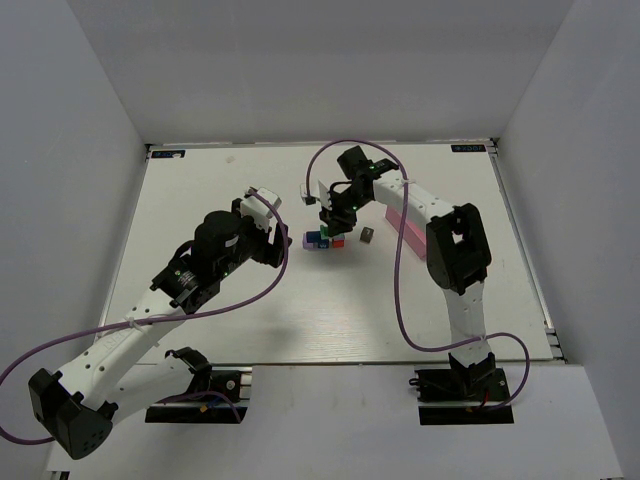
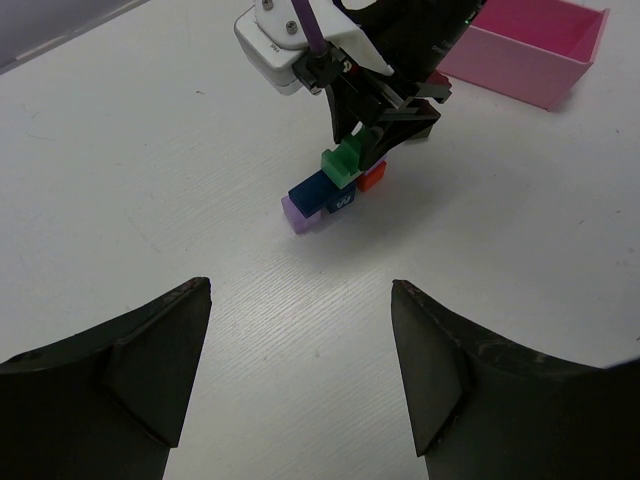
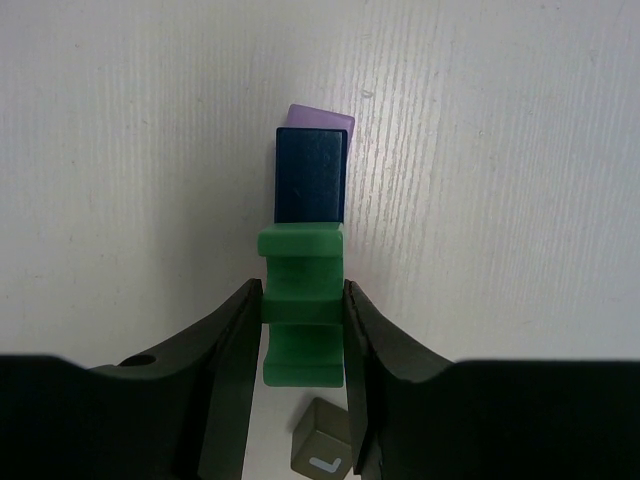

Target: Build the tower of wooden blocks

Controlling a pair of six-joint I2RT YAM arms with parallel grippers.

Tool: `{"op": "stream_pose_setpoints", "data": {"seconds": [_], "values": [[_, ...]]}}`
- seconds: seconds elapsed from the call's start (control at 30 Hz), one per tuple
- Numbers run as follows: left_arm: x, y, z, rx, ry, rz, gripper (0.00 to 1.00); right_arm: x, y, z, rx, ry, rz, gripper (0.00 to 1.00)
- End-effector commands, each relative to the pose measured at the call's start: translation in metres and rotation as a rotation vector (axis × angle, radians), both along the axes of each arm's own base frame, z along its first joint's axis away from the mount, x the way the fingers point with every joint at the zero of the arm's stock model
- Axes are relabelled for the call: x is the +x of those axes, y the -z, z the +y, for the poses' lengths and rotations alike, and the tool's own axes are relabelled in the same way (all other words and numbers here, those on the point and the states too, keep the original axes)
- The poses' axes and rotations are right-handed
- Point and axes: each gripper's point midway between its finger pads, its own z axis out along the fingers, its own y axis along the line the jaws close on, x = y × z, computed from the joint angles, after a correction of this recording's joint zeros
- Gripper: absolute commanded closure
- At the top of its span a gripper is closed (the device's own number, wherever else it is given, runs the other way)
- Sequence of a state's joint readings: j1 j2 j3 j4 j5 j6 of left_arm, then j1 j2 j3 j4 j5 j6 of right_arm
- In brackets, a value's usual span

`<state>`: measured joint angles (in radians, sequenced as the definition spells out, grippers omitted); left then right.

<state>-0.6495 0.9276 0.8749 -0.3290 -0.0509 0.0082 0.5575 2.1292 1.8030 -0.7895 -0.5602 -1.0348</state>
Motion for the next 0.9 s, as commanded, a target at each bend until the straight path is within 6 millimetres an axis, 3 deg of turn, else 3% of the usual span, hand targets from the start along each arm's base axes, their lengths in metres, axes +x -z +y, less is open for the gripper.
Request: {"op": "stream_pose_setpoints", "data": {"seconds": [0.0, 0.2, 0.33, 0.47, 0.57, 0.7, 0.8, 0.87], "values": [[-0.0018, -0.0093, 0.0006, -0.021, 0.009, -0.026, 0.18, 0.0015, -0.0123, 0.0036, 0.028, -0.001, 0.009, 0.89], [-0.0018, -0.0093, 0.0006, -0.021, 0.009, -0.026, 0.18, 0.0019, -0.0124, 0.0032, 0.030, -0.002, 0.008, 0.86], [-0.0018, -0.0093, 0.0006, -0.021, 0.009, -0.026, 0.18, 0.0013, -0.0095, 0.0020, 0.024, 0.003, 0.019, 0.79], [-0.0007, -0.0064, -0.0002, -0.015, 0.009, -0.019, 0.18, 0.0011, -0.0114, 0.0034, 0.026, 0.000, 0.013, 0.62], [-0.0007, -0.0064, -0.0002, -0.015, 0.009, -0.019, 0.18, 0.0009, -0.0126, 0.0035, 0.029, 0.001, 0.012, 0.55], [-0.0007, -0.0064, -0.0002, -0.015, 0.009, -0.019, 0.18, 0.0013, -0.0136, 0.0036, 0.036, 0.007, 0.011, 0.37], [-0.0007, -0.0064, -0.0002, -0.015, 0.009, -0.019, 0.18, 0.0031, -0.0139, 0.0044, 0.043, 0.016, 0.001, 0.10], [-0.0007, -0.0064, -0.0002, -0.015, 0.009, -0.019, 0.18, 0.0041, -0.0156, 0.0045, 0.048, 0.020, -0.009, 0.10]]}}
